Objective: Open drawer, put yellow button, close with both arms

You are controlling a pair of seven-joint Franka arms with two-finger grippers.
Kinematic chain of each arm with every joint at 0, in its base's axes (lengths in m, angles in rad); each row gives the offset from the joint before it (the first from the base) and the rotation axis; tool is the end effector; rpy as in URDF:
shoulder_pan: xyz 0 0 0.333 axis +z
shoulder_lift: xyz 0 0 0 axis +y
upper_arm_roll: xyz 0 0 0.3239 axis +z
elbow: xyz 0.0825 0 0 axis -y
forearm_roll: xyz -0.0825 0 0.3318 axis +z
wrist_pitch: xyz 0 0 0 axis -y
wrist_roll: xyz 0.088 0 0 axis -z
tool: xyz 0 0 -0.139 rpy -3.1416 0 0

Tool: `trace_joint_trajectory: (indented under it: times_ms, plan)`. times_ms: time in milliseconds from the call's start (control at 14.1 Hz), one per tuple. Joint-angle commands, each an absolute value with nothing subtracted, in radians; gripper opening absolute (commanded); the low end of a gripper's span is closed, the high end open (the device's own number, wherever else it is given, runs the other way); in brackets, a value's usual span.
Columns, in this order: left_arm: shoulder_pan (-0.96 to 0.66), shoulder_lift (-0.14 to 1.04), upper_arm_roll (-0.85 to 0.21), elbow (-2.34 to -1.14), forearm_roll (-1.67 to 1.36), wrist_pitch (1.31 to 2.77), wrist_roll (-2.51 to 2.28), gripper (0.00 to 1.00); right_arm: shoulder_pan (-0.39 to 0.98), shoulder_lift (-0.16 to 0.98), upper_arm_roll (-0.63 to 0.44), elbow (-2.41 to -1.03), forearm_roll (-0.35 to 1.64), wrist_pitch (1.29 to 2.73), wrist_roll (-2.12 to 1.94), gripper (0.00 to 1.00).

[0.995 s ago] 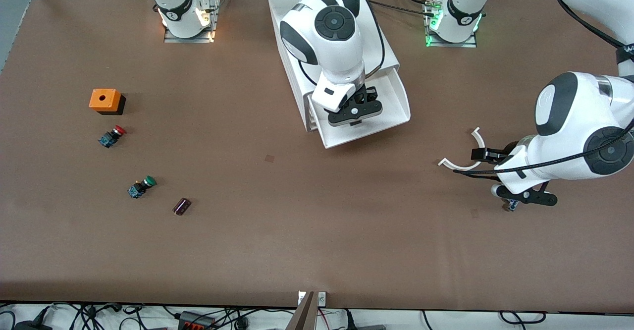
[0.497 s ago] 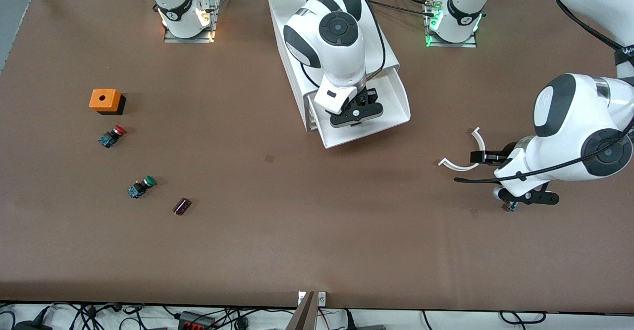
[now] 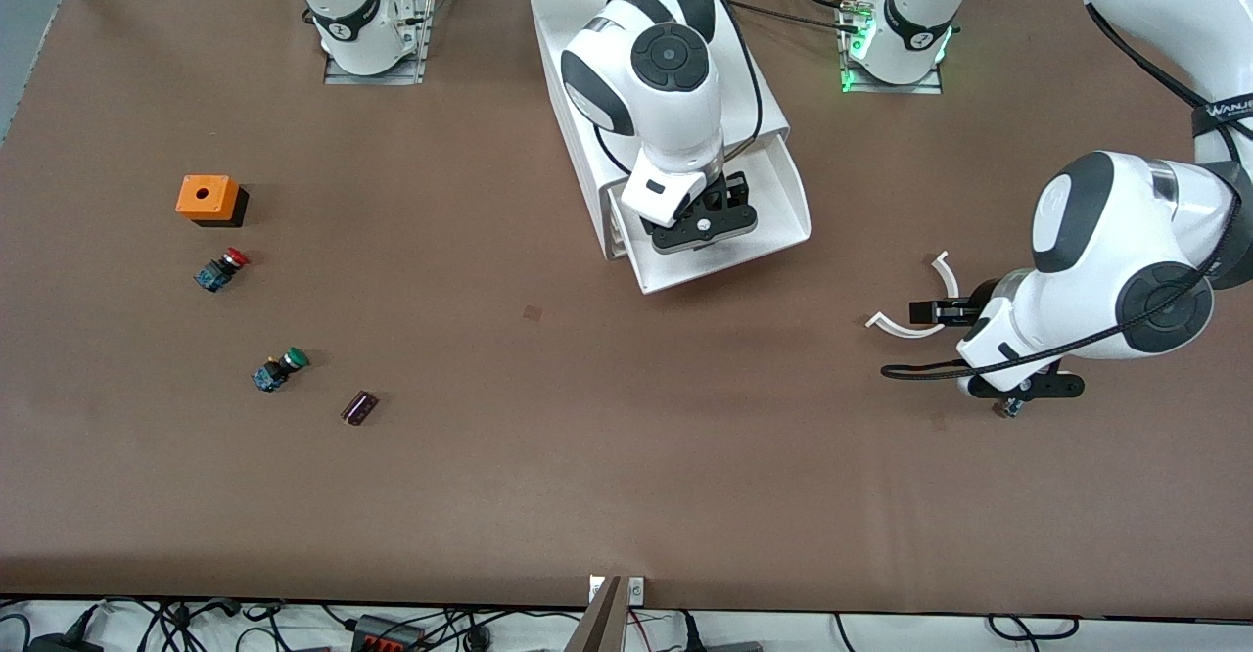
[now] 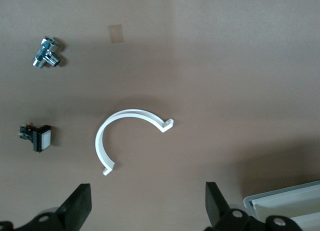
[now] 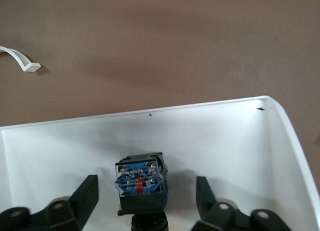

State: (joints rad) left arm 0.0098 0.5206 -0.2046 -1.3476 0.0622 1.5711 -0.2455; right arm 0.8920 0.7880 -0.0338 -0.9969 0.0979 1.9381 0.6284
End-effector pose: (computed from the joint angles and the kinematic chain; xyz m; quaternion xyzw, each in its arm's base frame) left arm 0.6109 -0.0880 0.4005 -0.9892 -0.0265 0.1440 0.0105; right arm 0.4685 0.5701 0.3895 -0.9908 -0.1061 -0.0325 0.0778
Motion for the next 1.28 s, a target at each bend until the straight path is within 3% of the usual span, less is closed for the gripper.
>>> trace_joint_trajectory:
  times_ms: [0,355,711,1208]
  plan:
    - [0.008,0.506,-0.254,-1.358,0.051,1.571,-0.365,1.00,0.876,0.752,-0.041,-0.968,0.103,1.908,0.649,1.00]
    - [0.009,0.494,-0.351,-1.417,-0.023,1.672,-0.586,1.00,0.737,0.692,-0.051,-0.919,0.092,1.769,0.641,1.00]
    - [0.006,0.446,-0.457,-1.604,-0.017,1.891,-0.767,1.00,0.596,0.672,-0.089,-0.923,0.028,1.671,0.439,1.00]
    - [-0.071,0.427,-0.500,-1.710,-0.009,1.973,-0.836,1.00,0.370,0.624,-0.091,-0.943,0.035,1.569,0.308,1.00]
